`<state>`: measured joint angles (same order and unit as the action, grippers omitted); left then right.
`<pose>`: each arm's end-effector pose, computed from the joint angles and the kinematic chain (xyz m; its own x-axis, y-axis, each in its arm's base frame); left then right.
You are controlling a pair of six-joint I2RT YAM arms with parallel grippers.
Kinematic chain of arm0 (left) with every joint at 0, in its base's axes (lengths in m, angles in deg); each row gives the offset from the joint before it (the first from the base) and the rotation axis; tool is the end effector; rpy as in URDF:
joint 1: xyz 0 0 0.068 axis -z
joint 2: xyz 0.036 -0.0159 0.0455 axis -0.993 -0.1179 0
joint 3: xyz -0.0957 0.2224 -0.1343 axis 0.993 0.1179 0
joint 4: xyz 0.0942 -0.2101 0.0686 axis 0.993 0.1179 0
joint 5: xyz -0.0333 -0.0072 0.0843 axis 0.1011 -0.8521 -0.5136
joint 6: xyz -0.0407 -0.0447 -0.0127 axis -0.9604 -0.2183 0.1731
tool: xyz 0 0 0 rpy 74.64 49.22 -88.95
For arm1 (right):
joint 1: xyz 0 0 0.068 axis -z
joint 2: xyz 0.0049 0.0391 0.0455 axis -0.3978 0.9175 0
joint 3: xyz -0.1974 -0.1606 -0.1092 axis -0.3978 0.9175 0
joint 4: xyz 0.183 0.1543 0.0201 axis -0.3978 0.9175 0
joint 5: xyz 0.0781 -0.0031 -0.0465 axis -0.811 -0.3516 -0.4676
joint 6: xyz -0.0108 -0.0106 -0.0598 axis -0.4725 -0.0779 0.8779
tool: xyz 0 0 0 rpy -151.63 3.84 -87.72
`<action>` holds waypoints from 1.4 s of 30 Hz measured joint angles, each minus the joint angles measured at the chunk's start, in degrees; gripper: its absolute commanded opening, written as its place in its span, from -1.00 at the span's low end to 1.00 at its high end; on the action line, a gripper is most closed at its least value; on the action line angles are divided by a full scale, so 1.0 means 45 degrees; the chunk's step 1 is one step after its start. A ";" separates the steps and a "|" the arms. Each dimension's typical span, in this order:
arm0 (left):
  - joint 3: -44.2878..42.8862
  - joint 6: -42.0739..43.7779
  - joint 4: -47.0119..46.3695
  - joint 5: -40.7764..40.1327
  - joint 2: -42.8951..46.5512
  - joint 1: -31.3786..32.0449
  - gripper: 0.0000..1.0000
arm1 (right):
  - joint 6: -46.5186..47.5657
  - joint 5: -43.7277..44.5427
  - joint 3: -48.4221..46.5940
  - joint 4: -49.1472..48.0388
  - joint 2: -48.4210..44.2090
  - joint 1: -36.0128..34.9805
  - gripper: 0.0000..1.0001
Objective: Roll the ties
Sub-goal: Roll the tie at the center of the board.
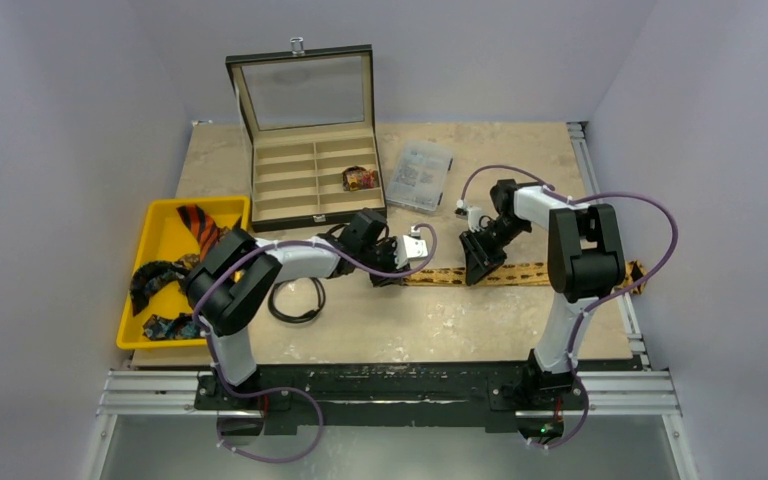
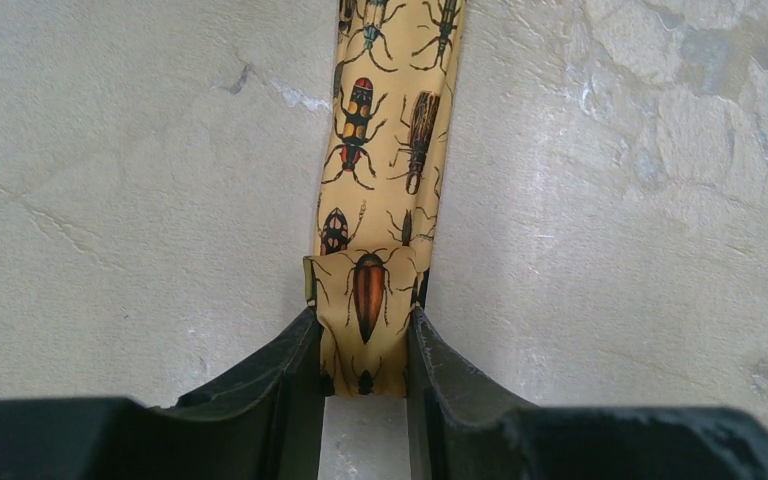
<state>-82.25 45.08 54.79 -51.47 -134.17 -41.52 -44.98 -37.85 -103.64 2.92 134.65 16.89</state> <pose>0.2494 -0.2506 0.1576 -0.1313 0.6455 -0.7524 0.9803 0.1976 -0.0015 0.3047 0.0592 0.1504 -0.8806 -0.4590 -0.1179 -0.4500 0.7318 0.5119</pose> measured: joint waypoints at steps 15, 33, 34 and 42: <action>-0.1030 0.0976 0.2390 0.0607 -0.0243 0.0049 -0.71 | -0.0321 -0.1462 -0.0107 -0.0117 -0.0029 0.0044 -0.18; -0.0991 0.0680 0.2283 0.0568 -0.0243 0.0058 -0.68 | -0.5833 -0.5032 0.1549 -0.4590 -0.1676 -0.1574 -0.14; -0.0986 0.0641 0.2268 0.0544 -0.0243 0.0063 -0.69 | -0.6227 -0.5037 0.1807 -0.5008 -0.1676 -0.1860 -0.14; -0.0933 0.0486 0.2137 0.0495 -0.0243 0.0083 -0.68 | -0.9224 -0.4979 0.2943 -0.8417 -0.1671 -0.2866 -0.17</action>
<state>-86.44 47.26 64.41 -49.24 -135.27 -41.15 -86.49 -60.25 -90.40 -34.96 127.13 4.00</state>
